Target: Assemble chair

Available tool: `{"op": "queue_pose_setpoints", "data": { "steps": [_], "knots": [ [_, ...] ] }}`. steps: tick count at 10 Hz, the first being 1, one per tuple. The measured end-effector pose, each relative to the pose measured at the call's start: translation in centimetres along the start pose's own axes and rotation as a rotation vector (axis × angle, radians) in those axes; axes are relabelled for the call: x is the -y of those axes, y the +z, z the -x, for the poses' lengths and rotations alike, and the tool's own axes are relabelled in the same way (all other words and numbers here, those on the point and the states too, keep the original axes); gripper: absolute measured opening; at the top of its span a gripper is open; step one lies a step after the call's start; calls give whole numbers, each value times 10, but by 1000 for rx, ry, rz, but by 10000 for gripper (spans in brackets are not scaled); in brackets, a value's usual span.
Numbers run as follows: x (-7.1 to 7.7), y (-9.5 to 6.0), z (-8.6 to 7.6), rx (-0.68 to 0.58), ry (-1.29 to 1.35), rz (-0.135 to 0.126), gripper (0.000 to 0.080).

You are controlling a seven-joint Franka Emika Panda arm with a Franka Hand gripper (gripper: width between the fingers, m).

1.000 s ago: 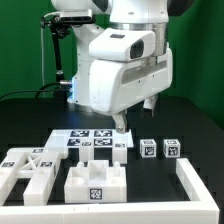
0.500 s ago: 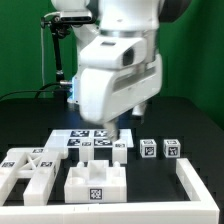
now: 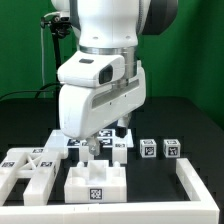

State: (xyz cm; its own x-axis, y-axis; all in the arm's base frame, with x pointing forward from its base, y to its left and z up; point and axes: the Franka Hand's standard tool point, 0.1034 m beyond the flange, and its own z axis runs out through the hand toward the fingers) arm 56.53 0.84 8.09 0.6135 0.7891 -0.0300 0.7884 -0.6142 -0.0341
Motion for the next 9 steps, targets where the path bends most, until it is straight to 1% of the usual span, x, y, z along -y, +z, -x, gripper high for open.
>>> {"op": "queue_pose_setpoints", "data": {
  "steps": [2, 3, 4, 6, 7, 9],
  "knots": [
    [1, 0, -1, 0, 153, -1, 650],
    [1, 2, -2, 4, 272, -6, 650],
    [-5, 7, -5, 0, 379, -15, 650],
    [-18, 20, -12, -12, 493, -13, 650],
    [-19, 23, -16, -34, 561, -22, 650],
    [-16, 23, -19, -39, 671, -34, 650]
  ]
}}
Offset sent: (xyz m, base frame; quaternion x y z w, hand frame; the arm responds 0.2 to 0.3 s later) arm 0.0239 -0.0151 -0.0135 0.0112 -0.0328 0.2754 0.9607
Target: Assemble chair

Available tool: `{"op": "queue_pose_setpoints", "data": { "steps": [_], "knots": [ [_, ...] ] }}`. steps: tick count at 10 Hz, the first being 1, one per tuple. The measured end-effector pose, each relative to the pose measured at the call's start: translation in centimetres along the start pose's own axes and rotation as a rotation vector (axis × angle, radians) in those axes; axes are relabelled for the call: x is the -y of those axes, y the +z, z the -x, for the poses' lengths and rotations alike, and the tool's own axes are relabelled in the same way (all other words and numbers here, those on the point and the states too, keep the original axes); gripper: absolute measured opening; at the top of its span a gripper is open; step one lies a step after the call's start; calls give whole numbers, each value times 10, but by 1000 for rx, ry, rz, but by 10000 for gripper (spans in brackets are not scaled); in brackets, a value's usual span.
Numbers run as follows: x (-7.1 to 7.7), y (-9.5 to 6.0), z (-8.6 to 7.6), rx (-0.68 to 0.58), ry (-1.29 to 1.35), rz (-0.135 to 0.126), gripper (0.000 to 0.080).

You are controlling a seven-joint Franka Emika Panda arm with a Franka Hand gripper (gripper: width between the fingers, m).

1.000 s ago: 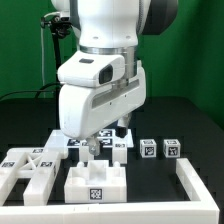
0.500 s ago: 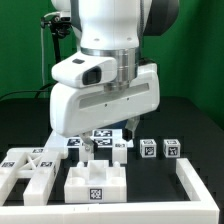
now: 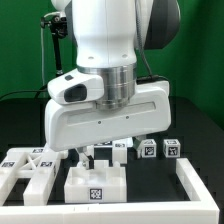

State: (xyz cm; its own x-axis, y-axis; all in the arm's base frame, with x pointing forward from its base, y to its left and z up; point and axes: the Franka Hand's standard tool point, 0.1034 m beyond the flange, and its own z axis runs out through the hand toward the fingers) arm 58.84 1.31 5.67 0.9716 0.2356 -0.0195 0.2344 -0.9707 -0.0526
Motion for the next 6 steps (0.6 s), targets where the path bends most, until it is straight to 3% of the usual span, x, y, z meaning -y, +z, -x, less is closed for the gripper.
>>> {"op": "queue_pose_setpoints", "data": {
  "steps": [2, 6],
  "knots": [
    [4, 1, -1, -2, 152, -18, 650],
    [8, 22, 3, 3, 393, -27, 650]
  ]
}}
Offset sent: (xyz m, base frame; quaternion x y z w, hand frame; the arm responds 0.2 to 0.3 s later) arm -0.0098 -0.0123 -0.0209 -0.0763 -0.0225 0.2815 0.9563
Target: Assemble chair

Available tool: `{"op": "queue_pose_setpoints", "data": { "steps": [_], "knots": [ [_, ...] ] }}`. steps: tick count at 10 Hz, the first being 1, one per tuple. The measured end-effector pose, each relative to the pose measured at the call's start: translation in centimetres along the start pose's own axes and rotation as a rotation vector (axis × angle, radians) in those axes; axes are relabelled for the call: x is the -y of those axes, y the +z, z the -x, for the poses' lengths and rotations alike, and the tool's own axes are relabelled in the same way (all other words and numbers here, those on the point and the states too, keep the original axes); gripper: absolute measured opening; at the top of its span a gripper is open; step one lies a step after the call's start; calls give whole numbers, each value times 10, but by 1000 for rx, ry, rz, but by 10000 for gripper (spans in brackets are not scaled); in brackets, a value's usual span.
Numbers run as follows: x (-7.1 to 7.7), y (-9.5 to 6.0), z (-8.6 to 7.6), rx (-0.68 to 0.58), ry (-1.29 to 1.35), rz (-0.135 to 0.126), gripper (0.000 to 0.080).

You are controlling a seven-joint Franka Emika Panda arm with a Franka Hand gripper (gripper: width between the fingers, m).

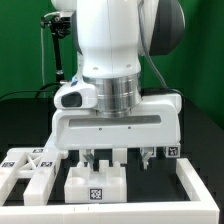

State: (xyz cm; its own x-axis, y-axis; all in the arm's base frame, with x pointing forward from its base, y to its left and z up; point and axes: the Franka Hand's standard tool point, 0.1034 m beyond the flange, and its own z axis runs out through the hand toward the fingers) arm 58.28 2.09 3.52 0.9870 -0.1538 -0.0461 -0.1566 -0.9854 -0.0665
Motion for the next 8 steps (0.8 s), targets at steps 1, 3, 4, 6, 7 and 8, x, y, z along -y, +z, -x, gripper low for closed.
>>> {"op": "queue_pose_setpoints", "data": {
  "steps": [1, 3, 4, 6, 7, 8],
  "knots": [
    [-1, 5, 2, -5, -12, 0, 650],
    [1, 18, 8, -10, -27, 0, 650],
    [1, 23, 11, -12, -28, 0, 650],
    [-1, 29, 15, -16, -28, 1, 650],
    [-1, 29, 16, -14, -28, 1, 650],
    [-1, 29, 16, -15, -28, 1, 527]
  ]
}}
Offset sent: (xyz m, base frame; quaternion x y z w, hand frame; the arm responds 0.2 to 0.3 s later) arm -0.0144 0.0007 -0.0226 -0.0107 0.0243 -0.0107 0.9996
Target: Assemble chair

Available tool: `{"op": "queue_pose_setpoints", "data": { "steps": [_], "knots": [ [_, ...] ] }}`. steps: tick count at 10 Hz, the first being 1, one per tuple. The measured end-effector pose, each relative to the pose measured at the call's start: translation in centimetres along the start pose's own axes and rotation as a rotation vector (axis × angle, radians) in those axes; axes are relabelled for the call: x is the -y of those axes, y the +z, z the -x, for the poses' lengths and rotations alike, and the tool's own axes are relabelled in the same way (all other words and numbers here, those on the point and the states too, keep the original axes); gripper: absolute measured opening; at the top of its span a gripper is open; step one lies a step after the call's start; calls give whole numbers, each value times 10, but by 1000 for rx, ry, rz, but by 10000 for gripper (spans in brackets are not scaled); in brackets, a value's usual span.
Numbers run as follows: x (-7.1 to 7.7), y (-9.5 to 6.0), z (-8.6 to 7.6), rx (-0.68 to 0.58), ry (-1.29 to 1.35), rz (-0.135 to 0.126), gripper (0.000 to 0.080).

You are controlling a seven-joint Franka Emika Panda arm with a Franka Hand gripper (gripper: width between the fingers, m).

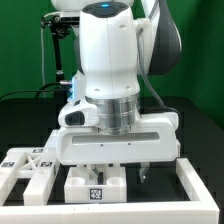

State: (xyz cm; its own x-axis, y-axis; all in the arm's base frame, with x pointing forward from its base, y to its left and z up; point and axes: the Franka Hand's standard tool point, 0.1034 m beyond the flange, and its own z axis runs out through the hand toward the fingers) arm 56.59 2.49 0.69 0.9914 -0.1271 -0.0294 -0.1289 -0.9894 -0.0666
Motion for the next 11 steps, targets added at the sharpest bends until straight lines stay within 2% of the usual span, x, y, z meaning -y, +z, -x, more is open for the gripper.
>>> {"op": "queue_pose_setpoints", "data": {
  "steps": [1, 2, 3, 4, 5, 6, 11],
  "knots": [
    [0, 0, 0, 0, 0, 0, 393],
    [0, 0, 0, 0, 0, 0, 393],
    [0, 0, 0, 0, 0, 0, 210],
    [0, 0, 0, 0, 0, 0, 82],
    [0, 0, 0, -1, 0, 0, 82],
    [0, 0, 0, -1, 0, 0, 31],
    [0, 0, 0, -1, 0, 0, 31]
  ]
}}
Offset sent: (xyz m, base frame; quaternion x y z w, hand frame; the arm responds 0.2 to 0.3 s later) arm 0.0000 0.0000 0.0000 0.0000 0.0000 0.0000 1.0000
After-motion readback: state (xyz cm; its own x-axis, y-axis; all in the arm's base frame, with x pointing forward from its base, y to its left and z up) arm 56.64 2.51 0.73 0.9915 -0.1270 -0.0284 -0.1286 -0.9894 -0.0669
